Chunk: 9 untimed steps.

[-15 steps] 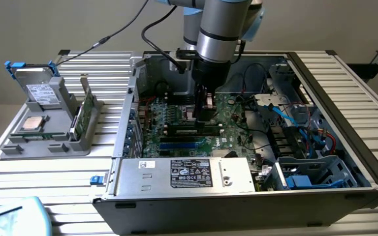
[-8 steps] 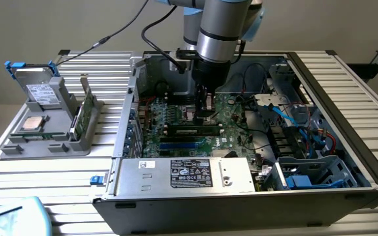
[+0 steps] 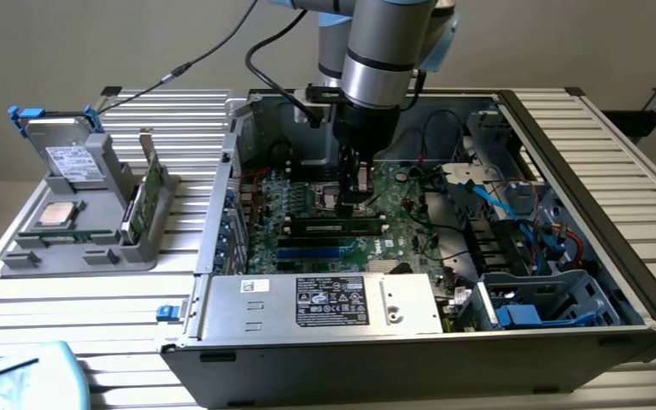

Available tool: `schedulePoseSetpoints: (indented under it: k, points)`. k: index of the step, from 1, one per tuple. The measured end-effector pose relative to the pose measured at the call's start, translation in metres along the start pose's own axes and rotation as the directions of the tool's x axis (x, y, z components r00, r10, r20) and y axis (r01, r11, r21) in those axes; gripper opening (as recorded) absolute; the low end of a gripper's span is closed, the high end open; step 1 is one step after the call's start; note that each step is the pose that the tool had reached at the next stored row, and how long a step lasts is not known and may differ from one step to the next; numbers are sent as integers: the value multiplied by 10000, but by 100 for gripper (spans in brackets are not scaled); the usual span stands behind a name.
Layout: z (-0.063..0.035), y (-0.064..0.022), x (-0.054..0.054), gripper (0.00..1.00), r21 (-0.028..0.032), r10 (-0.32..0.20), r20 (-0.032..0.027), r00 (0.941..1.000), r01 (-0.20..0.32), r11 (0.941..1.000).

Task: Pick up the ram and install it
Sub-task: 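Press down the ram until it locks into place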

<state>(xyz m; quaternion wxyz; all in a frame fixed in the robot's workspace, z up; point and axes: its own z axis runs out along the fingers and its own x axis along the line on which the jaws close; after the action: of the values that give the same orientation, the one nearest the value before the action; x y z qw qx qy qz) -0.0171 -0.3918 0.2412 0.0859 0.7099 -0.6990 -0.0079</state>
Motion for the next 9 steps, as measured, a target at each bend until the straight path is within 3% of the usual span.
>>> schedulePoseSetpoints:
  k: [6,9]
  points:
    - [-1,0,0,10,-11,1,-1,10000,-1,10000]
    - [-6,-48,7,10,-24,-2,1,10000,2,10000]
